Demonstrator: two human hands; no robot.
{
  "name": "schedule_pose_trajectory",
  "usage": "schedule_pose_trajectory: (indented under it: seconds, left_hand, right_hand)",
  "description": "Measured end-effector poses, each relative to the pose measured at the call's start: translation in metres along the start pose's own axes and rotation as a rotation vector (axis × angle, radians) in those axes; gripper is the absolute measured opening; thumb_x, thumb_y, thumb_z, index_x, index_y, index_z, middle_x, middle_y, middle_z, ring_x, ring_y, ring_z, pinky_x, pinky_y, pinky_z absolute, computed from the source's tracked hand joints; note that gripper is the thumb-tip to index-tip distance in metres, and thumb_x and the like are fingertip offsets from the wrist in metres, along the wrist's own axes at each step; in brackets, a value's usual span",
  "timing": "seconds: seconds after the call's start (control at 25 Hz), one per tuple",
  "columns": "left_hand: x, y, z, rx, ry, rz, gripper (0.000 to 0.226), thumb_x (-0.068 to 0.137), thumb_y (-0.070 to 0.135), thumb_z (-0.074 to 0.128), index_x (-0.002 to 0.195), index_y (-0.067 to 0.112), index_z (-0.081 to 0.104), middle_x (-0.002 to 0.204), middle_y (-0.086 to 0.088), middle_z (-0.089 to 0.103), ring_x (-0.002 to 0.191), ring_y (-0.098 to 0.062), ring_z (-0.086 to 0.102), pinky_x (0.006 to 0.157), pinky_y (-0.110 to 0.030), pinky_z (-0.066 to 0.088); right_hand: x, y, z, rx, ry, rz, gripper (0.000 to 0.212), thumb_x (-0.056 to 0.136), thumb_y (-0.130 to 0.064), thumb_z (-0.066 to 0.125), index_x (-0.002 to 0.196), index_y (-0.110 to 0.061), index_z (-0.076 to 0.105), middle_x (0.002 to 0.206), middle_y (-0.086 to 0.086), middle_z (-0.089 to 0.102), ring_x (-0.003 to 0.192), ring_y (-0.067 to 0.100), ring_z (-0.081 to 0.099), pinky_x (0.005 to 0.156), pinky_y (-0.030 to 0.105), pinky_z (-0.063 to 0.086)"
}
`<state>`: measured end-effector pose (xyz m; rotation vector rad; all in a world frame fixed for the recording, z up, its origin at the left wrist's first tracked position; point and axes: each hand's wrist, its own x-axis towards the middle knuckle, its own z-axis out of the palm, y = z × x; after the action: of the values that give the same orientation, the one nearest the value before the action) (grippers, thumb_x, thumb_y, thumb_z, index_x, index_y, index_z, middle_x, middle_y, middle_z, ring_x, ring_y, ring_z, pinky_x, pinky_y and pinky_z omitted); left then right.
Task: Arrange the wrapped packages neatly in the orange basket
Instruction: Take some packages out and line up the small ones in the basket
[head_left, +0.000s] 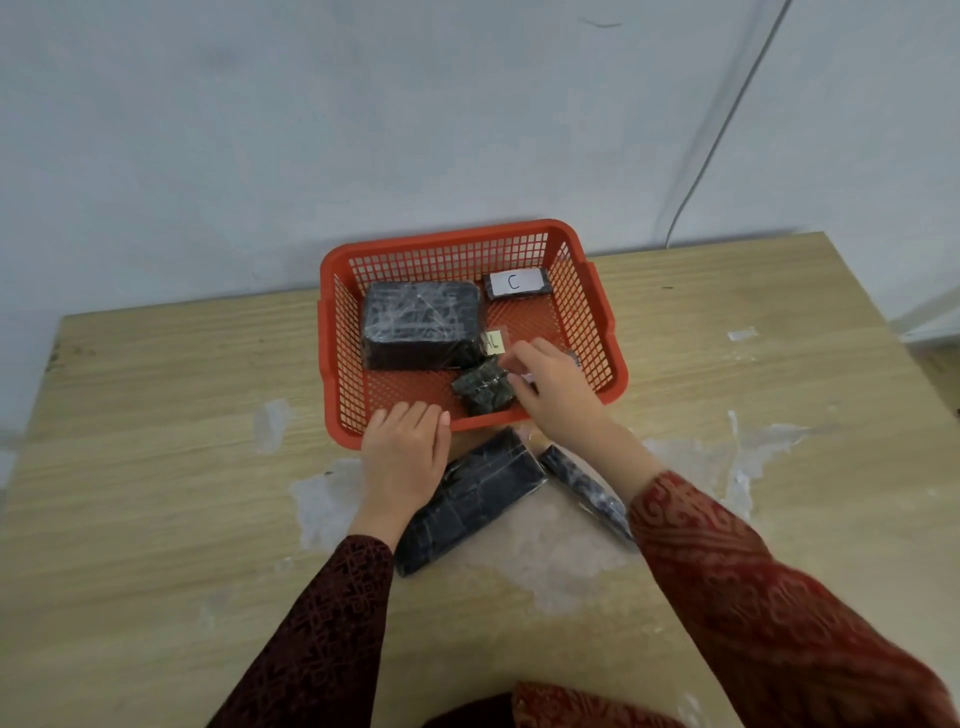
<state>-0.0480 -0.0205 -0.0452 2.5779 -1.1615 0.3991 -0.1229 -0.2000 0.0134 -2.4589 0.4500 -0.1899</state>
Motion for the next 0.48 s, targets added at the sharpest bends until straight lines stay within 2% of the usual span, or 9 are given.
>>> schedule_pose_trajectory:
  seconds: [0.04, 0.12, 0.2, 0.24, 0.36, 0.48]
  left_hand:
    - [0.000, 0.000, 0.001, -0.005, 0.009, -0.007, 0.031, 0.097, 0.023, 0.041, 0.074, 0.014, 0.060, 0.068, -0.001, 0.060, 0.066, -0.022, 0.053, 0.063, -0.035, 0.035]
    - [0.000, 0.000, 0.003, -0.008, 0.018, -0.011, 0.033, 0.097, 0.023, 0.040, 0.073, 0.015, 0.060, 0.067, -0.001, 0.059, 0.066, -0.022, 0.053, 0.063, -0.035, 0.035]
    - [0.002, 0.000, 0.004, -0.008, 0.030, -0.017, 0.033, 0.097, 0.023, 0.040, 0.070, 0.015, 0.058, 0.066, -0.001, 0.058, 0.065, -0.021, 0.052, 0.062, -0.034, 0.034]
    - [0.003, 0.001, 0.005, -0.013, 0.034, -0.022, 0.033, 0.097, 0.023, 0.041, 0.069, 0.016, 0.058, 0.065, -0.001, 0.058, 0.064, -0.021, 0.052, 0.062, -0.034, 0.034]
    - [0.004, 0.000, 0.006, -0.016, 0.035, -0.015, 0.032, 0.096, 0.023, 0.041, 0.069, 0.016, 0.056, 0.065, -0.001, 0.057, 0.065, -0.021, 0.051, 0.062, -0.034, 0.033]
    - [0.003, 0.000, 0.006, -0.024, 0.021, -0.012, 0.033, 0.097, 0.023, 0.040, 0.072, 0.015, 0.059, 0.067, -0.001, 0.059, 0.066, -0.021, 0.052, 0.063, -0.033, 0.034]
  right_hand:
    - [0.019, -0.004, 0.010, -0.062, -0.098, 0.067, 0.024, 0.087, -0.015, 0.062, 0.108, -0.005, 0.055, 0.110, 0.015, 0.056, 0.098, 0.031, 0.057, 0.079, 0.032, 0.044]
    - [0.045, -0.011, 0.030, -0.188, -0.276, 0.255, 0.063, 0.081, -0.037, 0.070, 0.127, -0.005, 0.041, 0.130, 0.020, 0.047, 0.115, 0.037, 0.051, 0.092, 0.040, 0.044]
    - [0.060, -0.014, 0.043, -0.310, -0.381, 0.427, 0.101, 0.070, -0.055, 0.073, 0.140, -0.004, 0.021, 0.138, 0.019, 0.039, 0.125, 0.038, 0.043, 0.101, 0.044, 0.039]
    - [0.064, -0.013, 0.049, -0.382, -0.406, 0.462, 0.110, 0.066, -0.060, 0.073, 0.142, -0.004, 0.016, 0.139, 0.019, 0.039, 0.126, 0.037, 0.042, 0.101, 0.044, 0.038]
    - [0.067, -0.010, 0.057, -0.501, -0.403, 0.445, 0.111, 0.063, -0.064, 0.073, 0.140, -0.004, 0.019, 0.137, 0.018, 0.045, 0.124, 0.035, 0.045, 0.100, 0.042, 0.039]
    - [0.069, -0.001, 0.046, -0.320, -0.424, 0.441, 0.105, 0.074, -0.062, 0.064, 0.144, -0.003, 0.012, 0.136, 0.021, 0.047, 0.122, 0.038, 0.047, 0.099, 0.045, 0.039]
